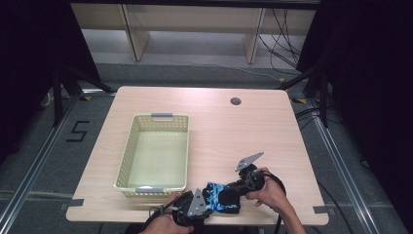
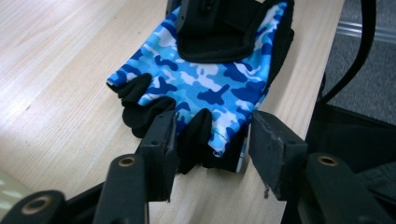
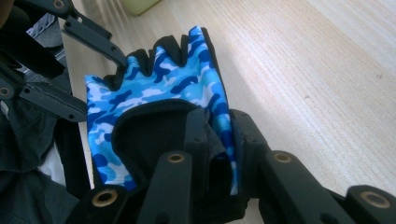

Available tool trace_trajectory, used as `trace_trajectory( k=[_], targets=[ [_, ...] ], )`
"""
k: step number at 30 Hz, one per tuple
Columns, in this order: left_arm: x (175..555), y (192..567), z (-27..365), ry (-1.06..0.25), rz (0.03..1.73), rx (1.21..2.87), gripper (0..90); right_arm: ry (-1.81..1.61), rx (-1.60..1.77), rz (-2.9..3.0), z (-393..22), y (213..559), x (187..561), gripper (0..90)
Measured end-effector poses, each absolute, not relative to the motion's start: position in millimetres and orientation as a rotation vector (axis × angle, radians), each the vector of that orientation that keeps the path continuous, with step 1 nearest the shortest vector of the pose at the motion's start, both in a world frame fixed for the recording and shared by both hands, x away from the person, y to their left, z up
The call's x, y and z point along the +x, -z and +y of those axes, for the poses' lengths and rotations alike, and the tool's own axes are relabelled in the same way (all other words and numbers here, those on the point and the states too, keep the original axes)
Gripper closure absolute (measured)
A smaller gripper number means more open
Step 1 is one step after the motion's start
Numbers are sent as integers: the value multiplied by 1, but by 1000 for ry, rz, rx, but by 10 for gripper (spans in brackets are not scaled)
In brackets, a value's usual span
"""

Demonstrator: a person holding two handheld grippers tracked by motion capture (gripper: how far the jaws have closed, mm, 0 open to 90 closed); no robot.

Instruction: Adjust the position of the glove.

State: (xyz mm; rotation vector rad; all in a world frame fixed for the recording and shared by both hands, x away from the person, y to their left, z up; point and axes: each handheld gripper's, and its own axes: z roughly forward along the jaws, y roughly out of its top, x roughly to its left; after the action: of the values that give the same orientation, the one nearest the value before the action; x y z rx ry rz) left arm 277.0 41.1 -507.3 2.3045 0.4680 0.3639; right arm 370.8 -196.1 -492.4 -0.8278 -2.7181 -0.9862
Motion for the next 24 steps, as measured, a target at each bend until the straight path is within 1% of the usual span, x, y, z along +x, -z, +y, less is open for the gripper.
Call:
trace_trajectory(
  k=[3,6,8,10,12,13,14,16,17,18,19,20,24],
  targets=[
    [279,512,39,-352,462,2335,512,986,-834,-2724,-195,493,371,787],
    [279,510,37,-347,460,2366,459,990,-824,-2721,-194,494,371,785],
    [278,510,36,-330,468,2356,463,990,-833,-2720,-194,494,371,779],
    [280,508,36,-341,465,2367,531,993,-854,-2714,-194,494,370,759],
    [280,508,36,-327,466,2370,577,993,-853,-2712,-194,493,369,749],
    [281,508,36,-335,465,2365,601,998,-861,-2716,-194,493,368,729],
    [281,507,37,-343,457,2377,601,1012,-872,-2710,-194,493,367,698],
    [281,508,37,-363,445,2377,642,1025,-896,-2707,-195,490,366,660],
    [280,508,37,-387,433,2384,688,1049,-941,-2712,-197,485,364,589],
    [280,508,37,-387,433,2384,708,1049,-941,-2712,-197,485,364,589],
    [280,508,38,-403,421,2386,708,1077,-979,-2703,-199,482,362,559],
    [280,508,38,-408,419,2387,739,1091,-1032,-2685,-201,478,359,553],
    [279,508,38,-432,398,2394,755,1129,-1208,-2700,-216,461,342,565]
  ],
)
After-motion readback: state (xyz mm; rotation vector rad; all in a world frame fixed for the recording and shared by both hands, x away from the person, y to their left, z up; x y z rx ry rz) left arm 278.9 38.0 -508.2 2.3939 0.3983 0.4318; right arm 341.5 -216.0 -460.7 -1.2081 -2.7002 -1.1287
